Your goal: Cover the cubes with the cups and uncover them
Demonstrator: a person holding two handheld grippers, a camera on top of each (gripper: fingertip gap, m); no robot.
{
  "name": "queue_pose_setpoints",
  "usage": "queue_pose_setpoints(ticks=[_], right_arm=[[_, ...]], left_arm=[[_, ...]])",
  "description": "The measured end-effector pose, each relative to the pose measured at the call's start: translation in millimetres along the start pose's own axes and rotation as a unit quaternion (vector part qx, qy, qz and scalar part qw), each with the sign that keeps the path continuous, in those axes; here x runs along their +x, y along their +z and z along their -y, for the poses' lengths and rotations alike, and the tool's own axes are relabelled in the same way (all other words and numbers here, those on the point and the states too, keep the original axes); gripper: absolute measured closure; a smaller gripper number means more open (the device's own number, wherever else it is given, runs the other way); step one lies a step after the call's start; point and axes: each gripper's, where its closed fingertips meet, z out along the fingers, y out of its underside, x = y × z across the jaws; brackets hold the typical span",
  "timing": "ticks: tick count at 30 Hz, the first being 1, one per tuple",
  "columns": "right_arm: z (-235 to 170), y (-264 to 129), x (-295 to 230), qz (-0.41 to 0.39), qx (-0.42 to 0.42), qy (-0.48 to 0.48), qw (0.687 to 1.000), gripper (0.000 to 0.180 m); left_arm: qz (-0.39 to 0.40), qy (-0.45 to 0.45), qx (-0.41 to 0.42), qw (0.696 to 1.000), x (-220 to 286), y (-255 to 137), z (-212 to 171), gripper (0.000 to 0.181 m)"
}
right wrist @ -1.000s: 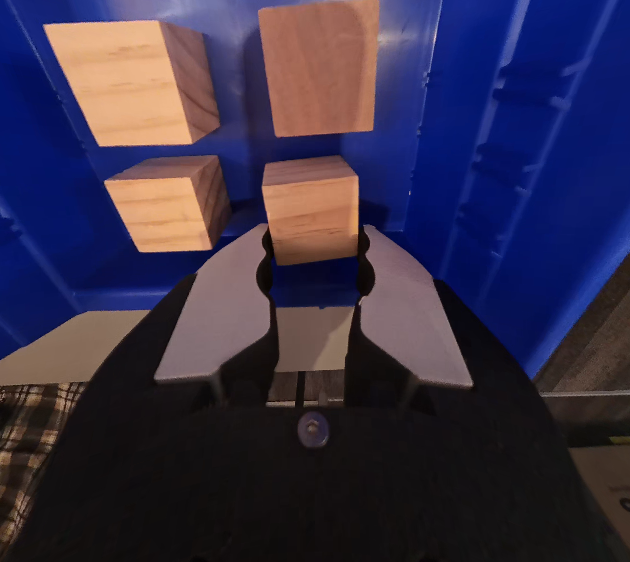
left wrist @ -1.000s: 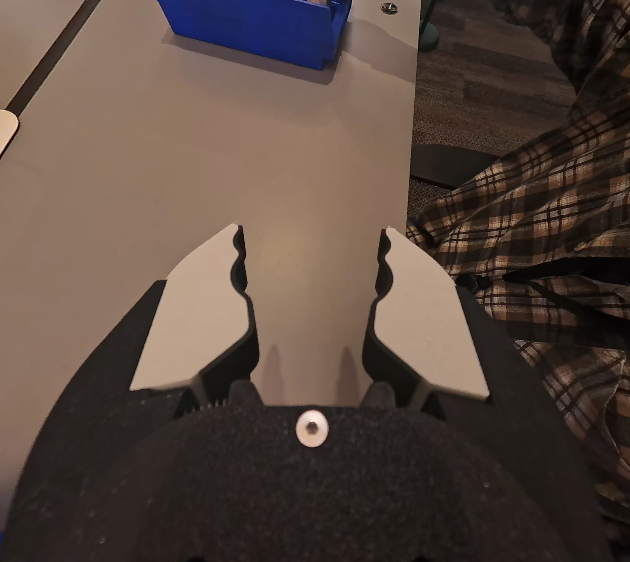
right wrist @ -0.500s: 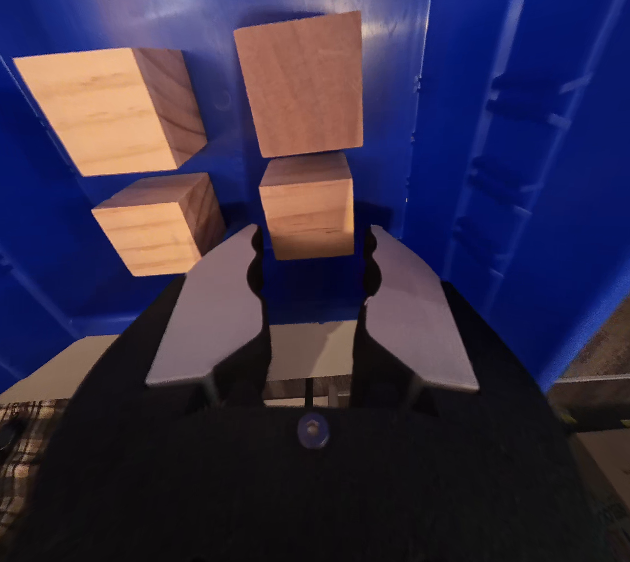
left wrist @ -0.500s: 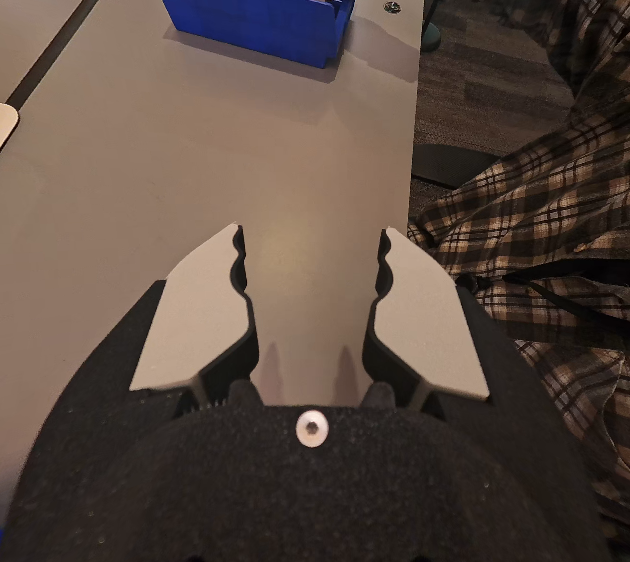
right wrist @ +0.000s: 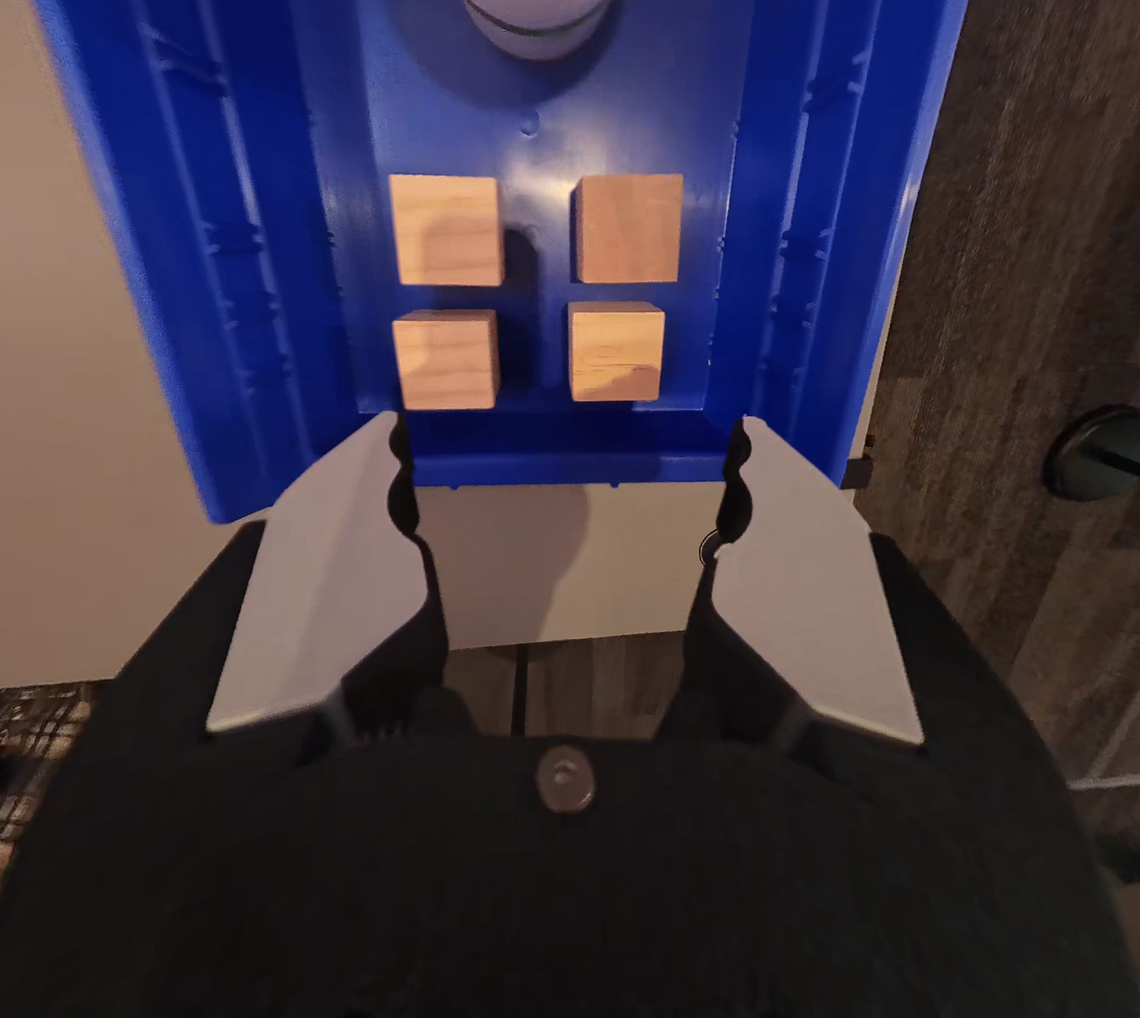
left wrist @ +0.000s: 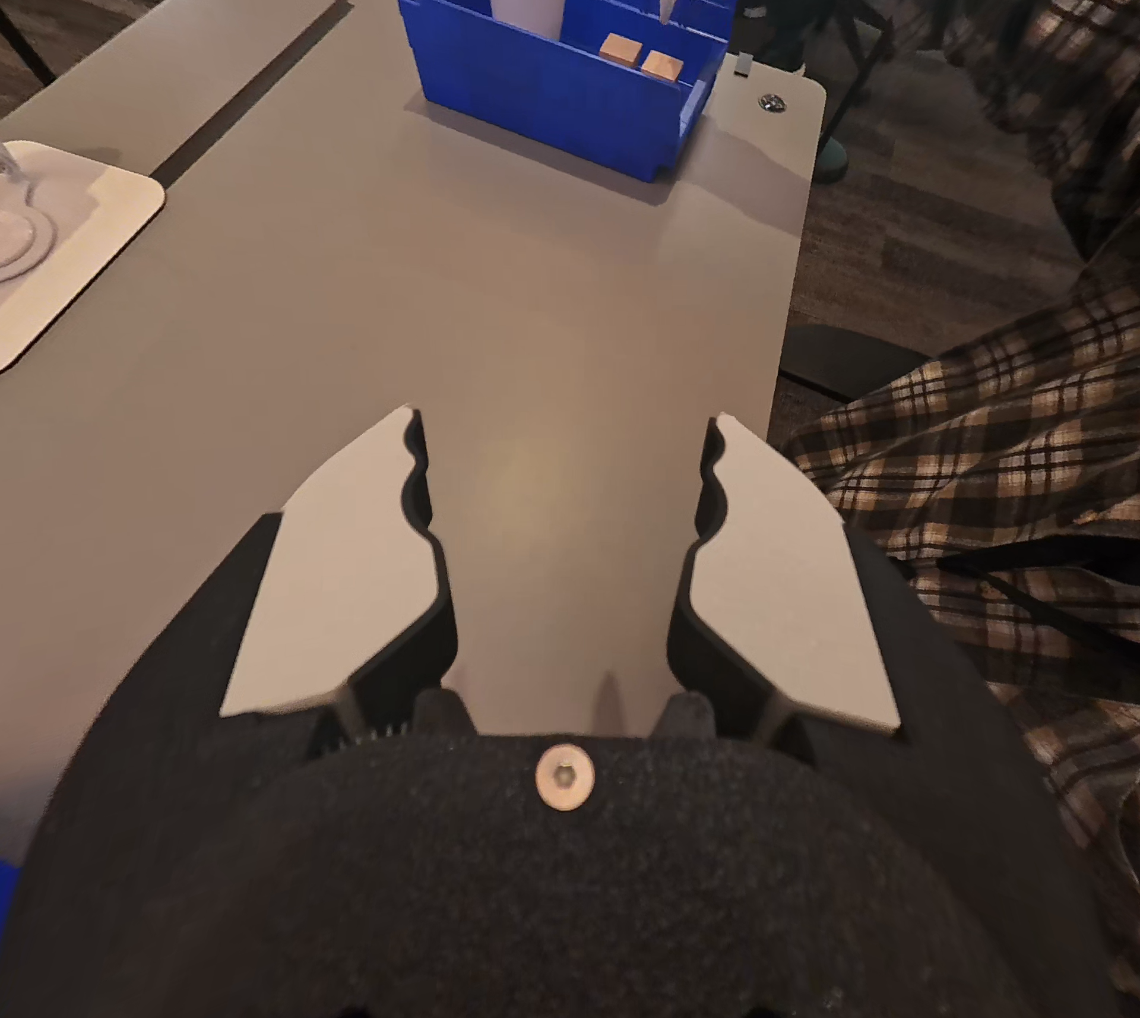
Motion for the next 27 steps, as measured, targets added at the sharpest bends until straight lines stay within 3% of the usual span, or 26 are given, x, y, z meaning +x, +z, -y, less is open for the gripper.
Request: queue_pose_setpoints(ticks=[6, 12, 20, 27], right_arm=[[3.6, -28.5, -23.1, -0.001, 0.054, -0.033, 0.998, 0.057], [4.9, -51.1, -46.0, 0.012, 0.133, -0.050, 0.990, 0.041], [1.2, -63.0, -68.9, 0.041, 0.235, -0.053, 0.970, 0.034], [5.4, -76.1, -97.7, 0.065, 0.347, -0.057, 0.934, 0.034]], left_arm=[[0.016, -0.023, 0.025, 0.999, -6.4, -12.5, -2.7, 0.095], [0.050, -0.050, 0.059, 0.996, -20.1, -27.7, -9.0, 0.091], [0.123, -0.099, 0.112, 0.981, -47.9, -51.1, -26.3, 0.087], [0.207, -0.131, 0.170, 0.955, -69.6, -75.1, -42.9, 0.078]])
